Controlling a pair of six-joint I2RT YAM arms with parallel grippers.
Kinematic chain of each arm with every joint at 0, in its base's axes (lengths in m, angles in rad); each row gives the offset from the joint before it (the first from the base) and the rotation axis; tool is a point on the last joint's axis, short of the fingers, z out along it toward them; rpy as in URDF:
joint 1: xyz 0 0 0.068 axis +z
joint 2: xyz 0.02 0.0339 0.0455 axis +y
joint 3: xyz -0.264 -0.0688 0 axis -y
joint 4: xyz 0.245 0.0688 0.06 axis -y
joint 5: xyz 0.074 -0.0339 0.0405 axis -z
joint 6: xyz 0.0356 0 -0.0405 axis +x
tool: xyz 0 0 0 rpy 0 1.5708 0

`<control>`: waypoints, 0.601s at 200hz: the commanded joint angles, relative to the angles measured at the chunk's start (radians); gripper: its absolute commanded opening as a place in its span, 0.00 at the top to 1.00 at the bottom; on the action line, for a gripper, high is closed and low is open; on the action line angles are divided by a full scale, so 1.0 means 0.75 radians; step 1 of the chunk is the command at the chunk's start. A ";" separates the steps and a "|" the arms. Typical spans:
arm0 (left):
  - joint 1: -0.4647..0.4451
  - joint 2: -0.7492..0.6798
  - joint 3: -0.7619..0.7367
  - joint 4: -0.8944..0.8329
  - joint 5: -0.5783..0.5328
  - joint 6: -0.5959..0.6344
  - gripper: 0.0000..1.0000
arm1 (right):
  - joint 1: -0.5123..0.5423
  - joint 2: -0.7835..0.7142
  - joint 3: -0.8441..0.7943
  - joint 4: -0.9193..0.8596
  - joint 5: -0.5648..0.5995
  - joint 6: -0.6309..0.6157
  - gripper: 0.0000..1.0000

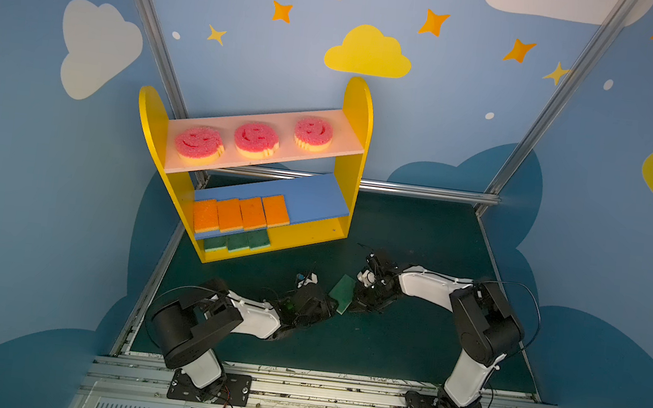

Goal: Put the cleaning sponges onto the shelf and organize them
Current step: 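Grasp the green sponge with the left gripper and open the right gripper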

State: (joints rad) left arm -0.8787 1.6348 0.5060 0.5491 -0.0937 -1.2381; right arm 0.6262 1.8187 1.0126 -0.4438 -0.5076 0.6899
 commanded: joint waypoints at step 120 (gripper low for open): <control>-0.021 0.106 -0.022 0.119 -0.205 -0.128 0.97 | -0.008 -0.067 -0.073 0.016 -0.020 -0.032 1.00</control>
State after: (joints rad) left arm -0.8963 1.7275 0.5079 0.6853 -0.1810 -1.3396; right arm 0.6250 1.8038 0.9833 -0.4183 -0.5201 0.6765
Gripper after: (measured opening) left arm 0.049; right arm 0.046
